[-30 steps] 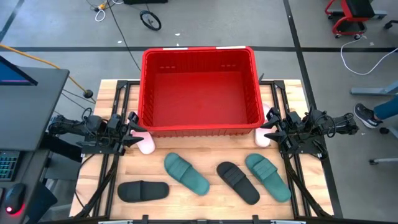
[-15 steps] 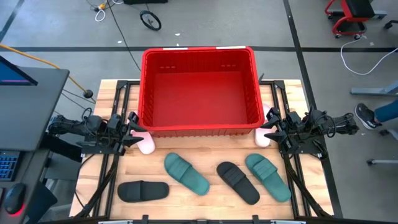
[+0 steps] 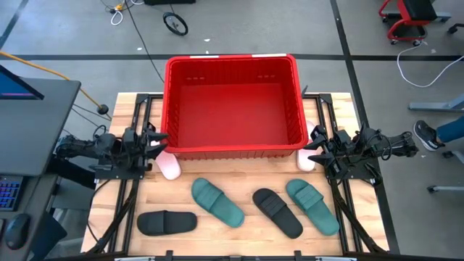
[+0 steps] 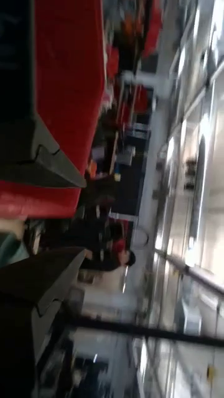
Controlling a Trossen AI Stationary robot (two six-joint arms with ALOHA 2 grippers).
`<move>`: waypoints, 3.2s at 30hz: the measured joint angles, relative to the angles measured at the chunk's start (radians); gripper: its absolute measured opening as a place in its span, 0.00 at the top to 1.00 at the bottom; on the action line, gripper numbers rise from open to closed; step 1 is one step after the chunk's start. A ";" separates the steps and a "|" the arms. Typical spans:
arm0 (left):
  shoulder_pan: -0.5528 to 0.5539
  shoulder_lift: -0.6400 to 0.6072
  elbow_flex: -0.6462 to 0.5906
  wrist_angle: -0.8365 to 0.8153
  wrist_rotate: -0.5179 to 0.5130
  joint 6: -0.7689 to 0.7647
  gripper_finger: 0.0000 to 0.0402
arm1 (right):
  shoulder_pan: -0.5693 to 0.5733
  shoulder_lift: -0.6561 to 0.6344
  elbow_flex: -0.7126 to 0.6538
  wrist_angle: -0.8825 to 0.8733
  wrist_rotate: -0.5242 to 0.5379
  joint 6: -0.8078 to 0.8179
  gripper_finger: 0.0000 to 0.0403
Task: Pick and place slides into bin
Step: Put the right green slipper into the red bin
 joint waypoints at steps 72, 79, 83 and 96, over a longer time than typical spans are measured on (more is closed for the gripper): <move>-0.003 0.806 1.479 -0.999 0.086 0.125 0.57 | 0.484 1.679 1.436 -1.515 -0.290 0.915 0.57; -0.003 0.806 1.478 -1.004 0.086 0.124 0.57 | 0.490 1.713 1.284 -1.575 -0.132 0.860 0.48; -0.003 0.806 1.478 -1.003 0.086 0.103 0.57 | 0.467 1.681 1.132 -1.580 -0.067 0.853 0.39; -0.003 0.807 1.478 -1.003 0.085 0.012 0.57 | 0.375 1.491 0.725 -1.341 0.068 0.850 0.35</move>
